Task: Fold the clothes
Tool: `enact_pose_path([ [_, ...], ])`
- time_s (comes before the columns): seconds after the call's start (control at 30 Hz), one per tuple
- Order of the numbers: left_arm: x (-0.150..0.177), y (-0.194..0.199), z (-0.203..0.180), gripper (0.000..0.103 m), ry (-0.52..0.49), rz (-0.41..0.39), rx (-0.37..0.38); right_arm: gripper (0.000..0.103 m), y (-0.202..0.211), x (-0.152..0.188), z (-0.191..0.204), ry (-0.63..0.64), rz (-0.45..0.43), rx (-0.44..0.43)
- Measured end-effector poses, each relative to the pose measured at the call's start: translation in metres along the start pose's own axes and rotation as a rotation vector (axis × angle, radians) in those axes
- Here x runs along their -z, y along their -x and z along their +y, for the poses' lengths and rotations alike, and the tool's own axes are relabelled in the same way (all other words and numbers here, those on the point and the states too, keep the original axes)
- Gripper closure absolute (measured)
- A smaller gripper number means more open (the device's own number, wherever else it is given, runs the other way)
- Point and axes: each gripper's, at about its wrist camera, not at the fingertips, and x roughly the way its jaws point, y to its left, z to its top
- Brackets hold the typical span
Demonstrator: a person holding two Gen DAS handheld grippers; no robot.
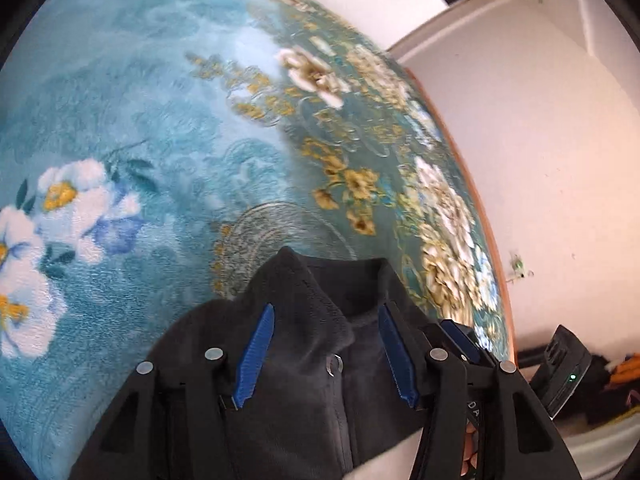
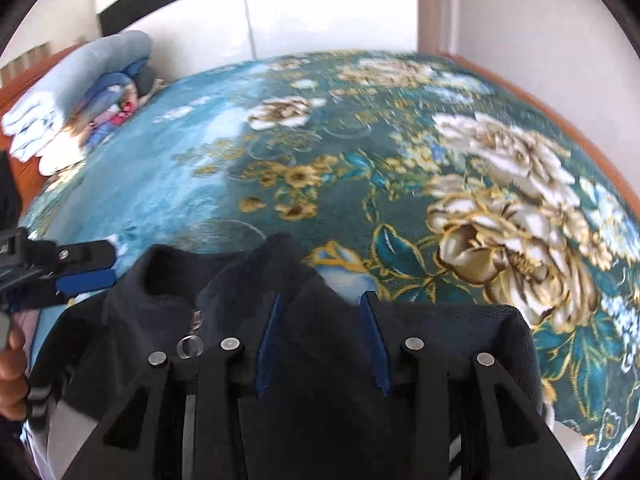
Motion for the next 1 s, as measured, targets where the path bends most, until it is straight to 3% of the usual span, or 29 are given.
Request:
enact_pose_path([
  [0.1, 0.003, 0.01, 0.008, 0.045, 0.013, 0.003, 0.003, 0.061, 0.003, 0.003, -0.011, -0.033, -0.011, -0.022],
  [0.2, 0.017, 0.035, 0.003, 0.044, -0.022, -0.033, -0.019, 0.061, 0.042, 0.008, -0.021, -0.013, -0.078, -0.036],
  [0.3, 0.046, 0.073, -0.012, 0.044, -0.118, -0.1, -0.017, 0.061, 0.096, 0.014, -0.033, 0.025, -0.159, -0.043],
  [0.4, 0.084, 0.112, -0.019, 0.042, -0.22, -0.184, -0.051, 0.061, 0.147, 0.032, -0.049, 0.063, -0.202, 0.008],
  [0.5, 0.124, 0.145, -0.017, 0.034, -0.294, -0.268, -0.118, 0.056, 0.183, 0.073, -0.074, 0.067, -0.176, 0.077],
  [0.6, 0.161, 0.165, 0.001, 0.033, -0.306, -0.293, -0.188, 0.052, 0.203, 0.123, -0.104, 0.029, -0.106, 0.146],
  [0.8, 0.213, 0.181, 0.04, 0.033, -0.244, -0.266, -0.284, 0.052, 0.217, 0.201, -0.14, -0.143, -0.01, 0.032],
  [0.9, 0.227, 0.188, 0.053, 0.033, -0.199, -0.248, -0.297, 0.052, 0.21, 0.219, -0.119, -0.117, 0.012, -0.038],
  [1.0, 0.233, 0.201, 0.052, 0.033, -0.168, -0.264, -0.304, 0.049, 0.199, 0.226, -0.088, -0.041, 0.025, -0.054],
])
